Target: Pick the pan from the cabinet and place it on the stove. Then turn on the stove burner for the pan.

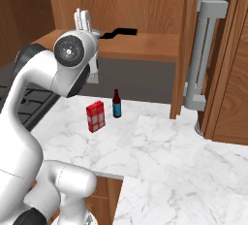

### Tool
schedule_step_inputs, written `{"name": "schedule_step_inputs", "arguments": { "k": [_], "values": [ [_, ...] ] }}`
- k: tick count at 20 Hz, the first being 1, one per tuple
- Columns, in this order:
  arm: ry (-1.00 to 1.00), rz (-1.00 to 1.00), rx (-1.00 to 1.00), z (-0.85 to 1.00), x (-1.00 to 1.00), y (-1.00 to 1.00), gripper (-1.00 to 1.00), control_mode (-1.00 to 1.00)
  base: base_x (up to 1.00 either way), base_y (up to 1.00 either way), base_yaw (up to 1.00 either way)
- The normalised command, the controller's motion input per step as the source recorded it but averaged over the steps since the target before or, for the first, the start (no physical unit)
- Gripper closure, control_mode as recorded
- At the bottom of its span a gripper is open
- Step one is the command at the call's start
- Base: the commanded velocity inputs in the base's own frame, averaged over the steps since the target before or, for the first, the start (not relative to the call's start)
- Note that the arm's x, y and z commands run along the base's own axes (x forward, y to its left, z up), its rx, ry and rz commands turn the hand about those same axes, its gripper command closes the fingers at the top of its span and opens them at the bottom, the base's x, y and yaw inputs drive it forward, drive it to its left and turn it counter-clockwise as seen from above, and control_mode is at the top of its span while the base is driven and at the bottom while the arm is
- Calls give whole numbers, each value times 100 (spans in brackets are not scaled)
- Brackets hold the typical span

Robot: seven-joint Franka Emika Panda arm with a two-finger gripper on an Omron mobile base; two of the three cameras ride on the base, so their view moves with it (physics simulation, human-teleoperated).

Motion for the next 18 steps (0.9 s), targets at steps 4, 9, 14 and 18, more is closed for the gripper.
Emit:
{"name": "schedule_step_inputs", "arguments": {
  "k": [4,9,14,18],
  "values": [
    [5,0,0,2,25,-1,-100,-100,0,0,0],
    [7,0,0,0,34,0,-100,-100,0,0,0],
    [3,0,0,-2,32,0,-100,-100,0,0,0],
    [0,0,2,-10,31,0,-100,-100,0,0,0]
  ]
}}
